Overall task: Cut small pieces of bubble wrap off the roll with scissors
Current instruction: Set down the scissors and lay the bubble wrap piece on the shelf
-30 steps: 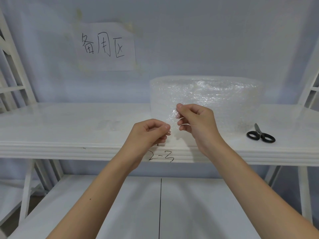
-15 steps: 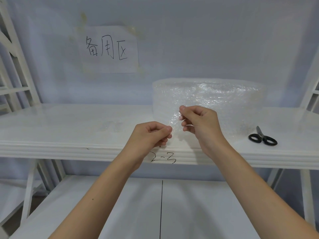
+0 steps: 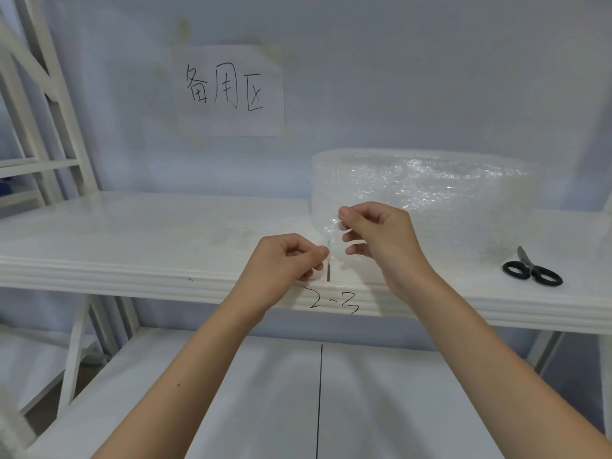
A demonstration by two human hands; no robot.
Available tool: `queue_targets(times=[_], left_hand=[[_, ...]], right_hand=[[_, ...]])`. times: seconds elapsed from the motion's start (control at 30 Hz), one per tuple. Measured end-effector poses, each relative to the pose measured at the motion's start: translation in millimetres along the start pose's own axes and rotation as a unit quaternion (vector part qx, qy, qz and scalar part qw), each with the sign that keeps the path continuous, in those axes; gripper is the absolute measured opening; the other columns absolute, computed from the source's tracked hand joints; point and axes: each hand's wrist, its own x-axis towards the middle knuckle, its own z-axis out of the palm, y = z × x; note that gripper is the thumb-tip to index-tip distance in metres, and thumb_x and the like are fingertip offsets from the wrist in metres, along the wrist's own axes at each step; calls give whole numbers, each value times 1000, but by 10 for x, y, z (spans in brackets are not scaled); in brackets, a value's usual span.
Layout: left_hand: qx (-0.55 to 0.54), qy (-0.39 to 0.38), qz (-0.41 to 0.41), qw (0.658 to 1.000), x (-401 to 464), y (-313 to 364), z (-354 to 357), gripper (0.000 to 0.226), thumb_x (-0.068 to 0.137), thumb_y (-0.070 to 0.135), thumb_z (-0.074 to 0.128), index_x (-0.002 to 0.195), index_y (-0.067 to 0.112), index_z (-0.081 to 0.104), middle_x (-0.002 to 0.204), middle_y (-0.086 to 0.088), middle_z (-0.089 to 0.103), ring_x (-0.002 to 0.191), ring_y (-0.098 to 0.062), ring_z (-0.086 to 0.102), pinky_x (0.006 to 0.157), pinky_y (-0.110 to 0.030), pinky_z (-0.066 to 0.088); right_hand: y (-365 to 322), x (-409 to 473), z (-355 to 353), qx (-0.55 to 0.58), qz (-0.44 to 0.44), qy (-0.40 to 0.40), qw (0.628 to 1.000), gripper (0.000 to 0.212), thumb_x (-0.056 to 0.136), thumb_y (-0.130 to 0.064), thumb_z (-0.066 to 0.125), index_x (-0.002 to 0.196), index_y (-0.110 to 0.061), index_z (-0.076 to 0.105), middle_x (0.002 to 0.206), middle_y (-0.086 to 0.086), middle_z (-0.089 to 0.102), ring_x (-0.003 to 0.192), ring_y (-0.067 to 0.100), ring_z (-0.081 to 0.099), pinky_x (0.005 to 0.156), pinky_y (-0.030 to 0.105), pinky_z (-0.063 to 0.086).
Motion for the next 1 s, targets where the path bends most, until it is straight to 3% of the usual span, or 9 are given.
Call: queue_targets(times=[0.5,1.0], left_hand=[[9,-4,-25,1000,36,-63,-73,12,91,22,69,84,13,73,71,9,72,61,-2,57,63,-12,49],[52,18,-17,998,110,-76,-175,15,89,27,71,79,15,72,70,7,71,62,-7,55,62,-16,47]], right_hand=[[74,99,95,22,5,7,1000,8,87,-12,69,87,-4,72,71,7,69,57,12,61,54,22,53],[171,398,290,-13,-17,-46,999,9,86,-13,70,83,-5,72,71,6,68,60,12,60,56,23,53]])
